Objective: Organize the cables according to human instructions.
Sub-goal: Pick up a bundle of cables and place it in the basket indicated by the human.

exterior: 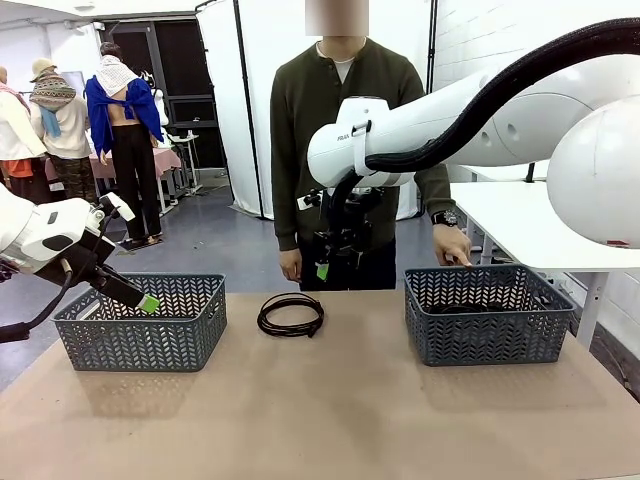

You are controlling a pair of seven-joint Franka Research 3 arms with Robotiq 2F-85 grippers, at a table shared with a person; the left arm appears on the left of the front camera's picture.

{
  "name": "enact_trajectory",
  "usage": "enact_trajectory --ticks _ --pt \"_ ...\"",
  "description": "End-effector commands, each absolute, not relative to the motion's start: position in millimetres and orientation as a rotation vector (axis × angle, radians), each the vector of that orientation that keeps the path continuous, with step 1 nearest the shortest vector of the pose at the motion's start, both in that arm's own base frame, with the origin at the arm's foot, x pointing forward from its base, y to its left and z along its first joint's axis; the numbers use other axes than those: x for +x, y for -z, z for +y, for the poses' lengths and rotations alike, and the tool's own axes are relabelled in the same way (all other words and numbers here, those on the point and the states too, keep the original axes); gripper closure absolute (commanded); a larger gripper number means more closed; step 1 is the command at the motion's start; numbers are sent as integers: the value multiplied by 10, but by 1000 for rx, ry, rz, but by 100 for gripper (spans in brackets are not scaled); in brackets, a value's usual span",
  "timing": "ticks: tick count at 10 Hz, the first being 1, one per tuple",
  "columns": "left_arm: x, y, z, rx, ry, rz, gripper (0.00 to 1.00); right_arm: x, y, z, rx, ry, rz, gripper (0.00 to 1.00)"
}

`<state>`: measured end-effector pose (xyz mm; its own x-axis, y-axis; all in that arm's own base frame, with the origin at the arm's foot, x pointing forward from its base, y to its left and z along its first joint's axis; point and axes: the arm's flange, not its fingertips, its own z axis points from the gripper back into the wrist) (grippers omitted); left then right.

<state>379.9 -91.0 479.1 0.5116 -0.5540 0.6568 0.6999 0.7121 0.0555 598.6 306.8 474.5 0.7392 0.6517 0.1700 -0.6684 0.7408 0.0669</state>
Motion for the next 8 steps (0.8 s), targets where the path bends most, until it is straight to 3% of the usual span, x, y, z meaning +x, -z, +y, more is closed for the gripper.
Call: enact_trajectory --ticks 1,4,8 --pt "3810 -4784 -899 -243 747 -700 0 5986 -4746 3068 127 -726 -139 0" --pt "3810 -4784 -899 -243 747 -700 0 6257 -4735 3388 61 -448 -75 0" --pt "3810 -4784 -899 -243 747 -700 0 6476 -4448 3618 40 -270 -116 0"
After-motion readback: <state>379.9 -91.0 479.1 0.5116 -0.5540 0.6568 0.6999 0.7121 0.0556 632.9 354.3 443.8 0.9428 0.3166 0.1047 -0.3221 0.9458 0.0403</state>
